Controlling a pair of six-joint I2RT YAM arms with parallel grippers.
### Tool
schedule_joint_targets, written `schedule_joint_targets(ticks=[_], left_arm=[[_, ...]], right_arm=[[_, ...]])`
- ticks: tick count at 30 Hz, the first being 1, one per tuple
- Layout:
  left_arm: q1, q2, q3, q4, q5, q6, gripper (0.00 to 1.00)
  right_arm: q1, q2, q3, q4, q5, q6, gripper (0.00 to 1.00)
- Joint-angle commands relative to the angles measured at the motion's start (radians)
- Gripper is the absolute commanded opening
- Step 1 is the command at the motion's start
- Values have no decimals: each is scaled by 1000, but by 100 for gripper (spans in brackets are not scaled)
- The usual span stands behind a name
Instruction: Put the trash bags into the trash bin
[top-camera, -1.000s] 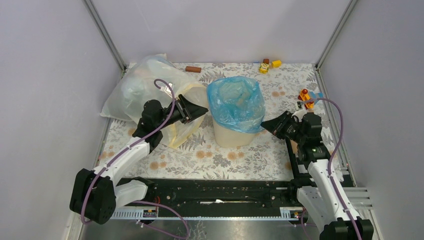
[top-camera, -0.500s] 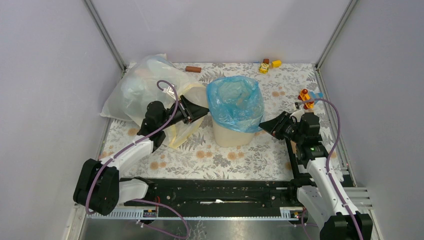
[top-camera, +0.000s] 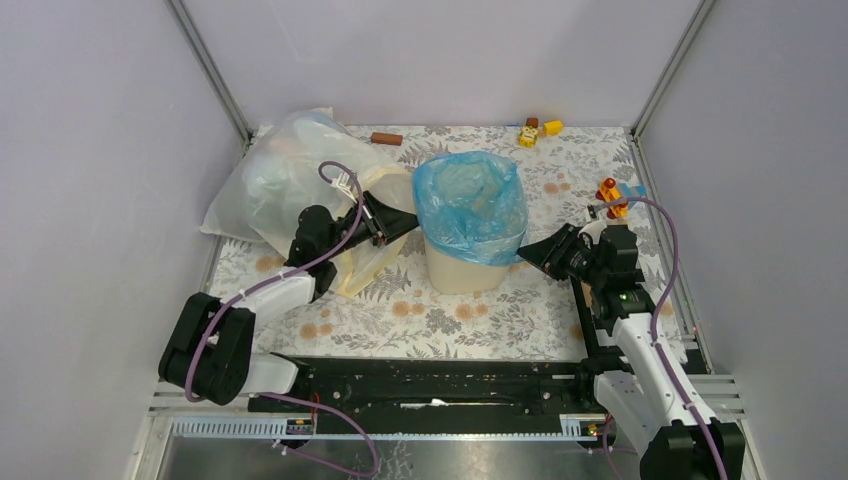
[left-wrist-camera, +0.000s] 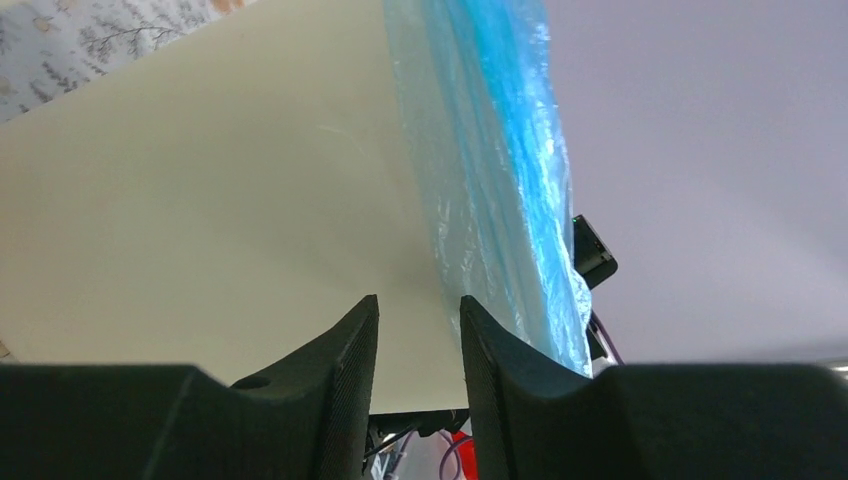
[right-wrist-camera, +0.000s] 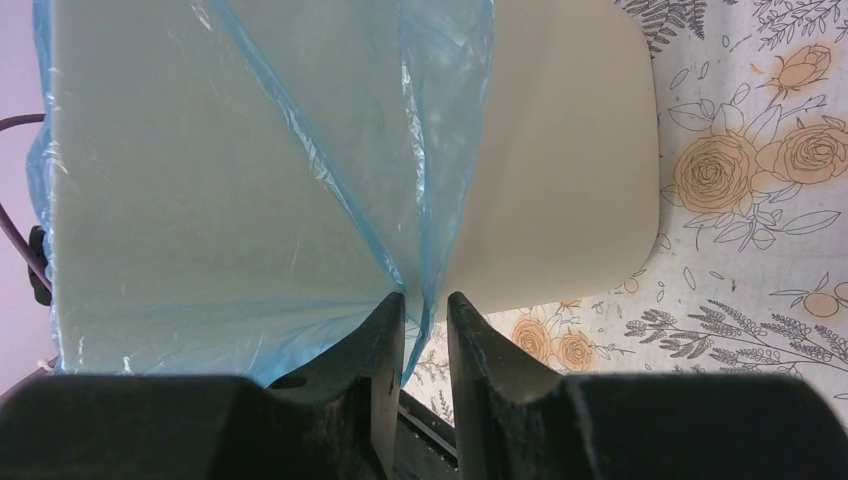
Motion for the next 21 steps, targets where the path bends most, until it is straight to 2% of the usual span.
schedule_joint_targets(ticks=[1, 5, 9, 10, 14, 16, 21], left_arm=[[2, -19, -23, 171, 9, -41, 36], [2, -45, -29, 145, 3, -30, 25], [2, -45, -32, 109, -8, -7, 24], [2, -42, -33, 114, -9, -7, 25], [2, -13, -26, 130, -13, 8, 43], [2, 2, -23, 162, -10, -3, 44], [1, 31, -14, 238, 3, -38, 27]], right_arm=[[0, 2, -1, 48, -33, -22, 29], [0, 0, -4, 48, -30, -26, 29], [-1, 7, -3, 49, -29, -32, 29], [-1, 10, -5, 49, -29, -33, 29], [0, 23, -13, 51, -22, -46, 29], [-1, 29, -21, 58, -24, -47, 29], [0, 42, -35, 73, -23, -46, 28]])
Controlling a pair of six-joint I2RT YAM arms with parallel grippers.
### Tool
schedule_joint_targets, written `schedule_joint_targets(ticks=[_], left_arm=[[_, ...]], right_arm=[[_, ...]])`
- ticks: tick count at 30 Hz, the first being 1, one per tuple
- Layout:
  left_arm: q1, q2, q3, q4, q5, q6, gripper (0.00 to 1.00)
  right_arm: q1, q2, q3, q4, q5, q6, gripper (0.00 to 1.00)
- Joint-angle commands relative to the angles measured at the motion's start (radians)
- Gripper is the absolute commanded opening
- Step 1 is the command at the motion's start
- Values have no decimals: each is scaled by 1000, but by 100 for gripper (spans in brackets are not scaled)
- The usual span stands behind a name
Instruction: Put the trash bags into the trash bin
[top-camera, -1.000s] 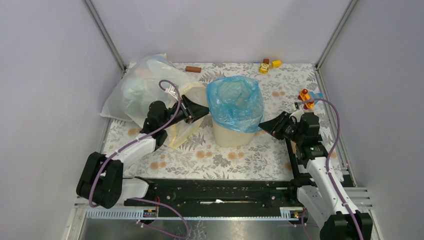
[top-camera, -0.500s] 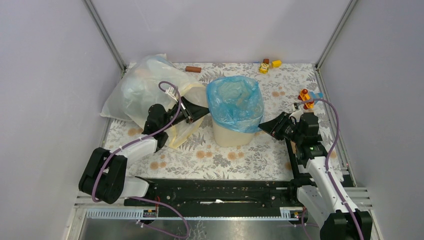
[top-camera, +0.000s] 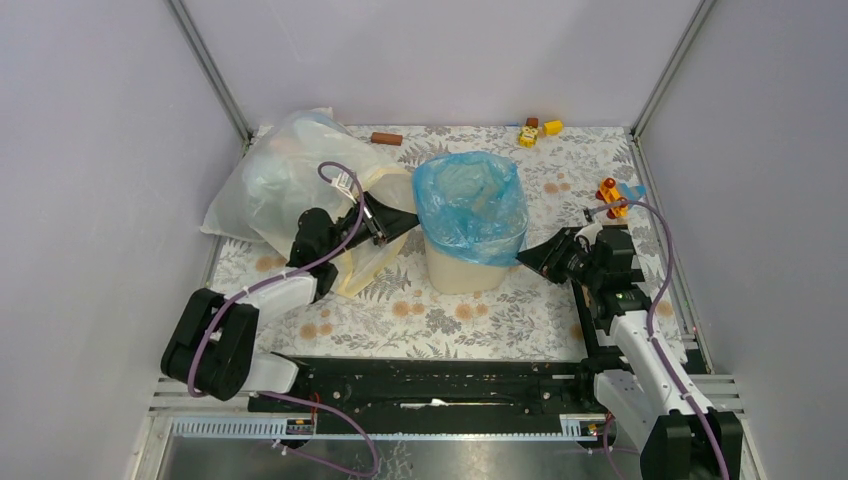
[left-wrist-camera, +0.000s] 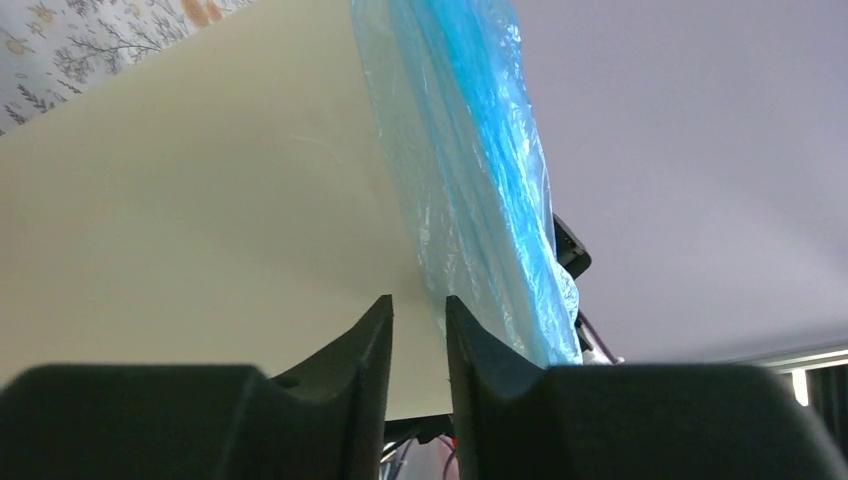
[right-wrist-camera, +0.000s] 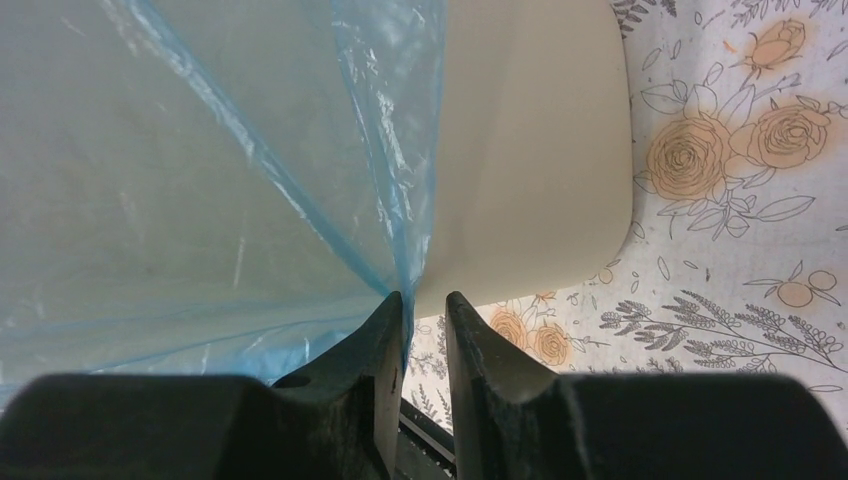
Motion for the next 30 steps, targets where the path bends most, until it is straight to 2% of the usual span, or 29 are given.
schedule_joint_targets(ticks=[1, 8, 14, 19, 24, 28, 30], left_arm=[[1, 26, 11, 145, 12, -20, 25], [1, 61, 10, 131, 4, 19, 0], [1, 113, -6, 45, -29, 123, 0], [-1, 59, 0, -217, -125, 293, 0], [1, -21, -28, -272, -149, 342, 0], [6, -124, -48, -261, -154, 307, 22], [12, -172, -52, -247, -146, 276, 29]], right_arm=[[0, 9, -8, 54, -24, -19, 28], [0, 17, -17, 59, -16, -27, 27], [0, 34, -36, 67, -6, -43, 27], [0, 68, -53, 83, 17, -68, 27], [-1, 94, -47, 92, 13, -86, 30], [0, 55, -38, 94, 16, -92, 40], [0, 25, -36, 93, 25, -92, 43]])
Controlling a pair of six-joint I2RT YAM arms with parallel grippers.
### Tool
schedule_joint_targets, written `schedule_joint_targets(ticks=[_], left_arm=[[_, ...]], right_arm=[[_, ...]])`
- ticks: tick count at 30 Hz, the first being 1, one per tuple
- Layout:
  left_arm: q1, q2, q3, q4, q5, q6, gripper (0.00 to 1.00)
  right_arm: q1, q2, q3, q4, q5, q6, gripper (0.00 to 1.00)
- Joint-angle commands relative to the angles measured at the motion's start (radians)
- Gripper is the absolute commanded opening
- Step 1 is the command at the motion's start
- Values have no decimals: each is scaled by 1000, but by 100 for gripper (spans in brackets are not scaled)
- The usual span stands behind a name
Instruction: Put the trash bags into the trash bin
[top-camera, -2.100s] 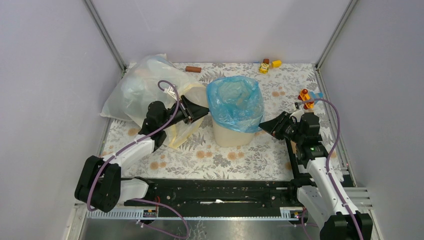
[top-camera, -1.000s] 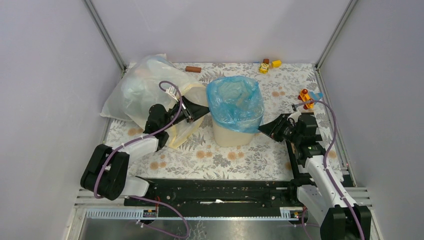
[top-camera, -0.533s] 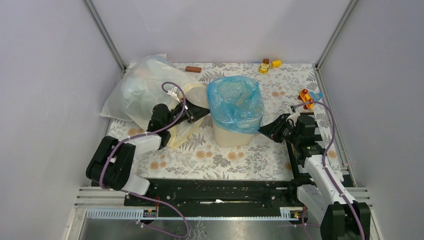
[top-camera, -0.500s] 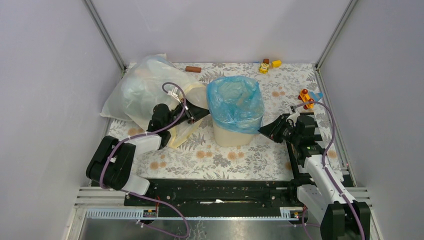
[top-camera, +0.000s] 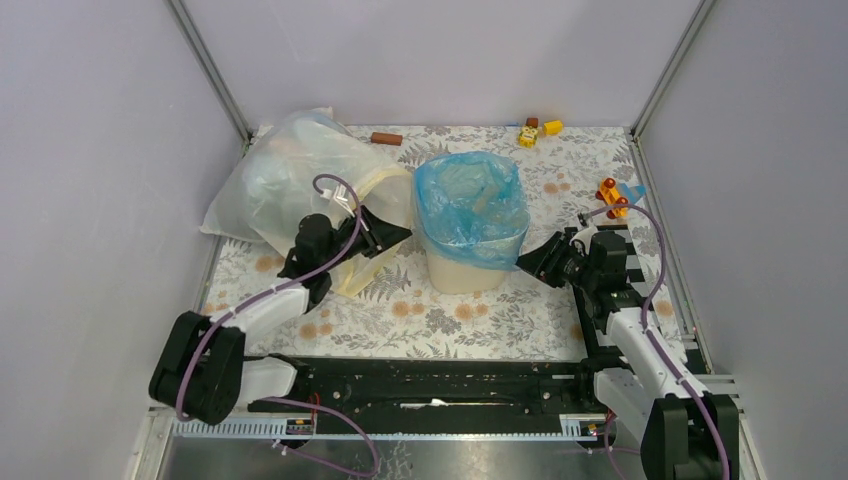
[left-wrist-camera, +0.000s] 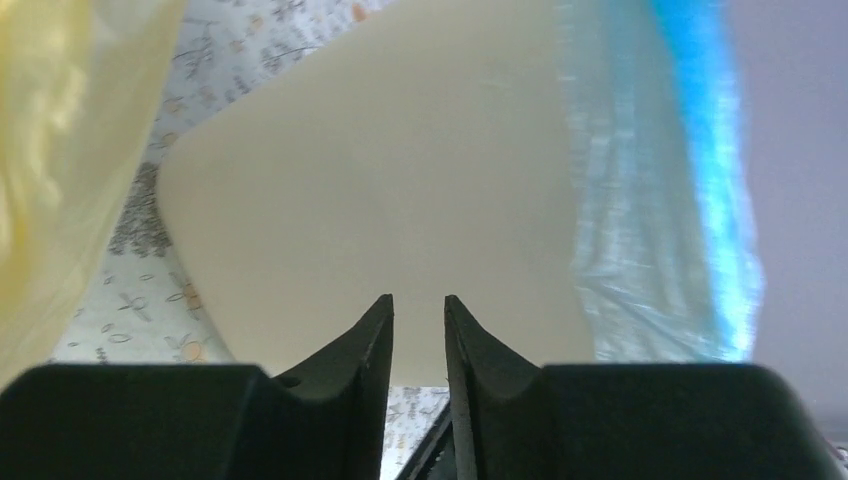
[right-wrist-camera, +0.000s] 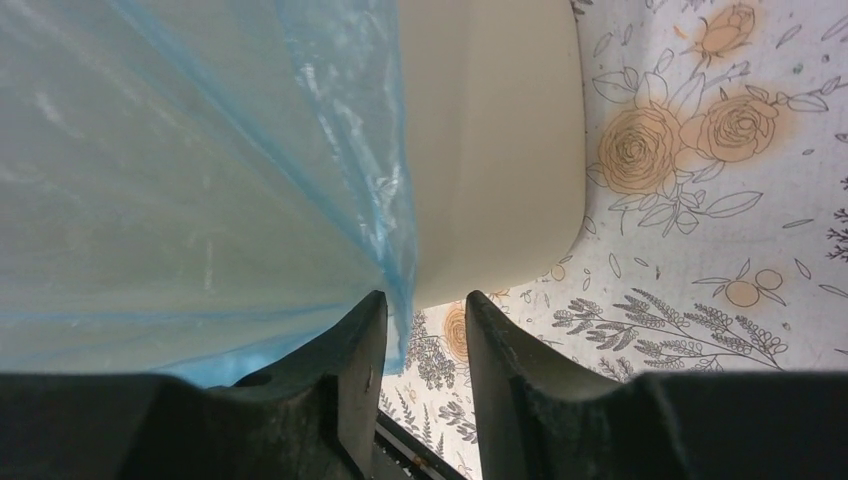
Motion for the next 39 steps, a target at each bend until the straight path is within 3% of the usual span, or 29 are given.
schedule_joint_targets(ticks=[1, 6, 10, 13, 15, 28, 31, 33, 39], left_arm=[[13, -119, -9, 60, -8, -29, 33], [25, -169, -26, 147, 30, -145, 60], [31, -120, -35, 281, 79, -251, 64], [31, -64, -45, 400, 103, -320, 74], [31, -24, -47, 461, 113, -356, 74], [29, 222, -11, 917, 181, -608, 37], [30, 245, -3, 933, 186, -611, 21], [31, 249, -4, 929, 184, -601, 2], [41, 220, -16, 767, 186, -492, 0]], right_arm=[[0, -74, 16, 38, 19, -28, 44], [0, -133, 23, 7, 35, -47, 47], [0, -133, 30, -5, 23, -49, 46], [0, -134, 29, -5, 10, -48, 48], [0, -138, 29, -5, 6, -48, 50], [-1, -136, 21, 4, -31, -35, 48], [0, -135, 12, 17, -35, -24, 47], [-1, -137, 10, 18, -36, -21, 46], [0, -169, 68, -67, 26, -76, 45]])
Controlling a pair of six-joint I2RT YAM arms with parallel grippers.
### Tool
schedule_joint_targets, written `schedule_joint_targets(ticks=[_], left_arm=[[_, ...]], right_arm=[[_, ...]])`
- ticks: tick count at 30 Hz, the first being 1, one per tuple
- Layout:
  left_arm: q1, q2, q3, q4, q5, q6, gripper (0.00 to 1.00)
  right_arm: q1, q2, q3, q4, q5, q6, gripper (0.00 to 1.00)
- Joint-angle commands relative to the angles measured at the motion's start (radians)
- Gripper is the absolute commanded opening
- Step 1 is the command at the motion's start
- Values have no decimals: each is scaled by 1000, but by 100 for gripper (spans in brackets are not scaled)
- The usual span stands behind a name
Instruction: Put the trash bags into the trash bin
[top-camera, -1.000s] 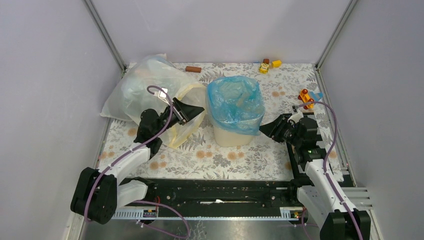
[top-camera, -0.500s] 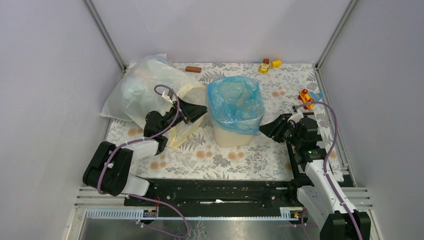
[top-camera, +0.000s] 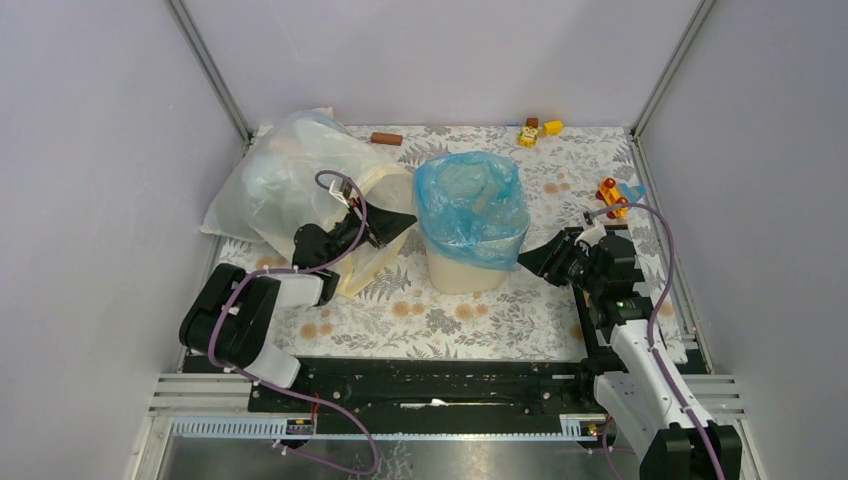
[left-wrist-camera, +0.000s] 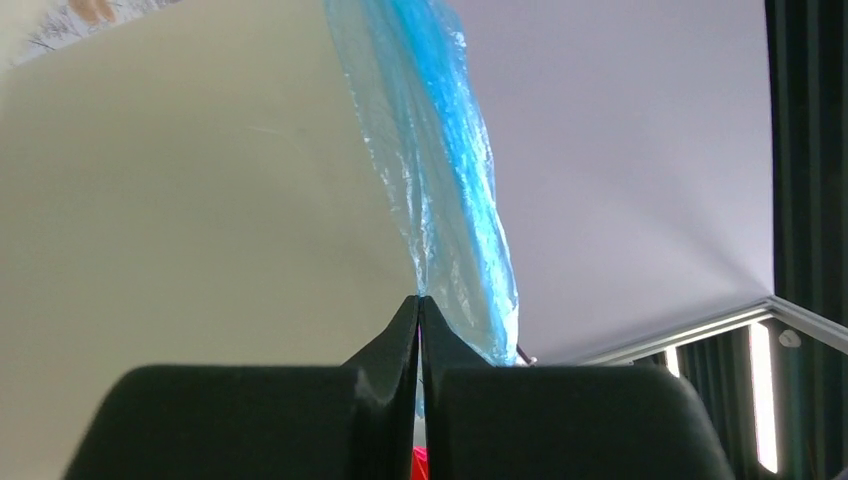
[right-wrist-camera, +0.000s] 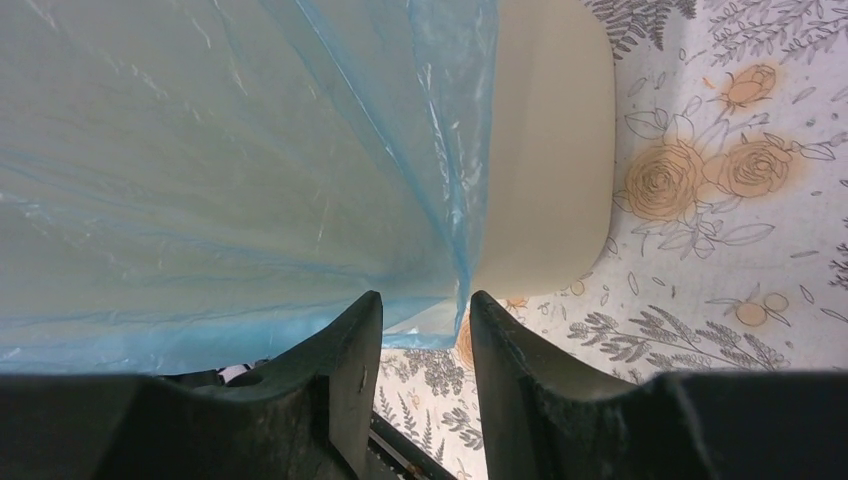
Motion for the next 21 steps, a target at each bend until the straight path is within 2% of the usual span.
schedule_joint_targets(ticks=[1, 7, 12, 15, 16, 19, 21], left_arm=[[14, -41, 15, -72, 17, 134, 0], [18, -148, -9, -418, -42, 384, 0], [18, -216, 18, -716, -119, 578, 0], [16, -212, 34, -798, -141, 638, 0], [14, -208, 37, -825, -155, 658, 0], [11, -199, 30, -842, -171, 676, 0], [12, -216, -7, -743, -143, 623, 1]], right_arm=[[0, -36, 92, -90, 57, -72, 44], [0, -58, 296, -257, 137, -180, 44], [0, 2, 476, -295, 51, -257, 41], [18, 115, 619, -354, -44, -293, 31], [42, 154, 659, -366, -48, -302, 24], [219, 251, 780, -411, 116, -369, 6], [287, 312, 845, -437, 191, -389, 0]])
